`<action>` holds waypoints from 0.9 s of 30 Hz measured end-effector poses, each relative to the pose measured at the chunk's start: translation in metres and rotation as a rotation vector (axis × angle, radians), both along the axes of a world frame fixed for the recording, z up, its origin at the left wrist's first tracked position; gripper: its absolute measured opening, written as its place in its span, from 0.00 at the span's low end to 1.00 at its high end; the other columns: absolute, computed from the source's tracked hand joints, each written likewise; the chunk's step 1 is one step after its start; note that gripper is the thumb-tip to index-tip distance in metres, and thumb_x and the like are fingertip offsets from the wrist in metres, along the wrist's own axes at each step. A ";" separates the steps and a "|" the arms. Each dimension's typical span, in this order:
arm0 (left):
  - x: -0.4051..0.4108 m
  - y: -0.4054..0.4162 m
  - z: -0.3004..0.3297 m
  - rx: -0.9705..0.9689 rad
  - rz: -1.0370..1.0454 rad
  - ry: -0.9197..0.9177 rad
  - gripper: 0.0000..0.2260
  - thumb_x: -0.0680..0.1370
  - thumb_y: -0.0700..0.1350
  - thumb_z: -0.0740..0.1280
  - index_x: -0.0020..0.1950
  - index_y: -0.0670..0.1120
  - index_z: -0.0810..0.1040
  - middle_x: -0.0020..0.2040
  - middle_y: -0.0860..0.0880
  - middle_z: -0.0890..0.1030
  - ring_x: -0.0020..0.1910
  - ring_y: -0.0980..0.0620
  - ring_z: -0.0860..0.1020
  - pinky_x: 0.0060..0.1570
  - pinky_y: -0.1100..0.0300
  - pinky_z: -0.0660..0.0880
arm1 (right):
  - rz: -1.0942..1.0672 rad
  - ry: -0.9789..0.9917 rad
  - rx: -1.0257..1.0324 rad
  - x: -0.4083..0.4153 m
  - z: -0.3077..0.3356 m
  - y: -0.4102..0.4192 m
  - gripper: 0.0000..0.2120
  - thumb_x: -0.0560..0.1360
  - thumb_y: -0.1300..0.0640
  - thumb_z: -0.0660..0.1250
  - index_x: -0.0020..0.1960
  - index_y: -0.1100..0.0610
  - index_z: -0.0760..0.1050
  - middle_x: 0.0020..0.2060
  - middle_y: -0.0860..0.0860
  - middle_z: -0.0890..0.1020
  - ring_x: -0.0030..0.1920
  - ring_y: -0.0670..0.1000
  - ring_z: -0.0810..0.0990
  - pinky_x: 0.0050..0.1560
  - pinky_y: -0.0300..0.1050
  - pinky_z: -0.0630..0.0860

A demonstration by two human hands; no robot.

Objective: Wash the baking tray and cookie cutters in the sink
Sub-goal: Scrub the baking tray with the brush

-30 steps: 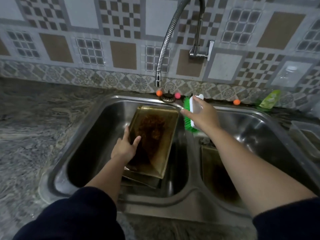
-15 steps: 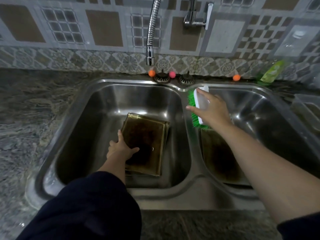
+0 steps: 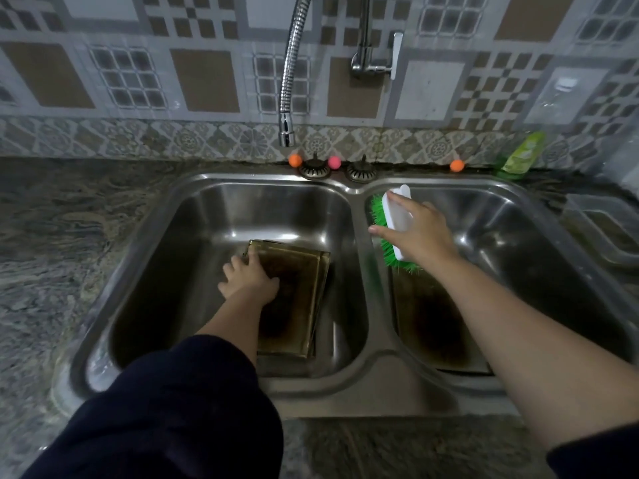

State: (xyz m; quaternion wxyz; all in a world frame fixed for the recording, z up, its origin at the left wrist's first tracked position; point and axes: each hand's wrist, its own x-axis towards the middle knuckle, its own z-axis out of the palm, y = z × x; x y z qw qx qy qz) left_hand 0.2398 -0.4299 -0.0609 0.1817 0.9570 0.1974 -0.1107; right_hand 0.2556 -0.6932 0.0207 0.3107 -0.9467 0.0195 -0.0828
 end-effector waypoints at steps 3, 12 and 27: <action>0.014 -0.033 0.028 -0.036 -0.112 -0.114 0.28 0.78 0.53 0.62 0.76 0.50 0.57 0.73 0.44 0.61 0.73 0.42 0.58 0.68 0.43 0.61 | -0.032 0.014 0.012 -0.002 0.001 -0.013 0.35 0.67 0.37 0.73 0.71 0.38 0.65 0.62 0.53 0.71 0.61 0.57 0.72 0.59 0.52 0.74; 0.035 -0.181 0.059 -0.322 -0.402 -0.443 0.16 0.78 0.47 0.62 0.66 0.50 0.74 0.65 0.46 0.72 0.65 0.44 0.70 0.62 0.50 0.72 | -0.123 0.024 -0.006 -0.019 0.010 -0.097 0.34 0.68 0.38 0.72 0.71 0.40 0.66 0.65 0.55 0.70 0.64 0.58 0.72 0.61 0.53 0.72; 0.037 -0.269 -0.065 -0.309 -0.251 0.134 0.13 0.80 0.40 0.61 0.64 0.40 0.71 0.57 0.41 0.76 0.56 0.43 0.75 0.56 0.53 0.71 | -0.289 0.004 -0.158 0.010 0.040 -0.325 0.33 0.70 0.36 0.68 0.73 0.40 0.64 0.62 0.57 0.72 0.61 0.59 0.73 0.57 0.50 0.71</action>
